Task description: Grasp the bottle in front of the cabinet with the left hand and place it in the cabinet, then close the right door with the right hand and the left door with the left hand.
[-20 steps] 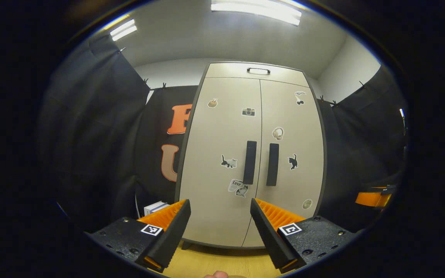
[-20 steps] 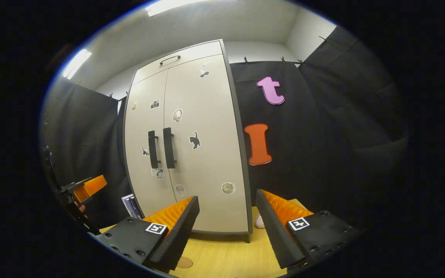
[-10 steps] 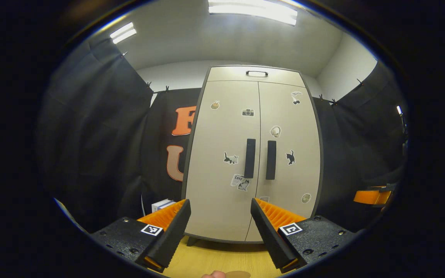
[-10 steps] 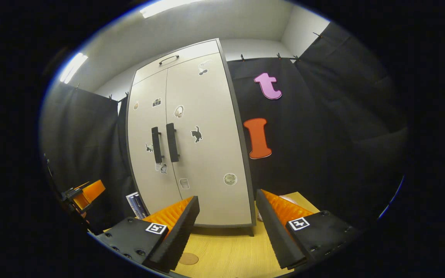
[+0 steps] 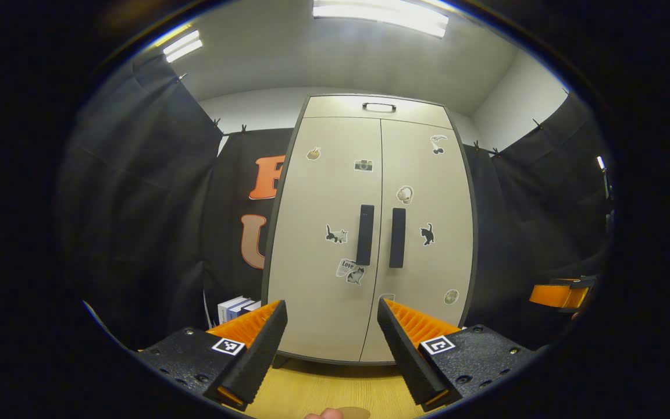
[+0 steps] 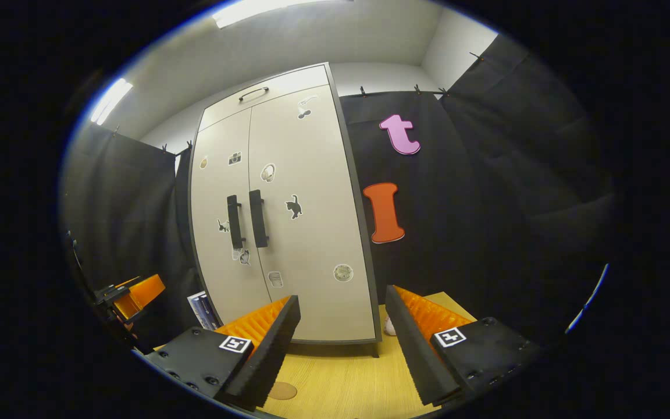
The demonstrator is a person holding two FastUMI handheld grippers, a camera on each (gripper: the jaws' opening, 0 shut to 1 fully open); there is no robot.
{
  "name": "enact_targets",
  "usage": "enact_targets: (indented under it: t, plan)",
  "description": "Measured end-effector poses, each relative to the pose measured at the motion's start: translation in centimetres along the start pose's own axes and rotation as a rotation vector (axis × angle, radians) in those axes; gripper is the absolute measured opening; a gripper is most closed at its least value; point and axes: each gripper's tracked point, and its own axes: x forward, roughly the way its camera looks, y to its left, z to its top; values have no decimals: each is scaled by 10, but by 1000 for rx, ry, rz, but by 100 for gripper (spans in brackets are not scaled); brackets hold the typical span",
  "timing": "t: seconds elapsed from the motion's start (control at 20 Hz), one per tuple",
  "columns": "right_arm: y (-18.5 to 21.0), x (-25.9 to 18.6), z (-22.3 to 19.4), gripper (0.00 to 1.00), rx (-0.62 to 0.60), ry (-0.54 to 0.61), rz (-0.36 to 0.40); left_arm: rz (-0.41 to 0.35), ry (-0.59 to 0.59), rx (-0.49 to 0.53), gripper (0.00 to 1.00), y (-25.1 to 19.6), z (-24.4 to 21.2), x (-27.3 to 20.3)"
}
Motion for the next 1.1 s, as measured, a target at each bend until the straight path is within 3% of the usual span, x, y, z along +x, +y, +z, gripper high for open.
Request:
enact_targets:
  t: [1.1]
  plan:
    - [0,-1,-4,98,24,-16,2,9,5,11,94,-1,-3,1]
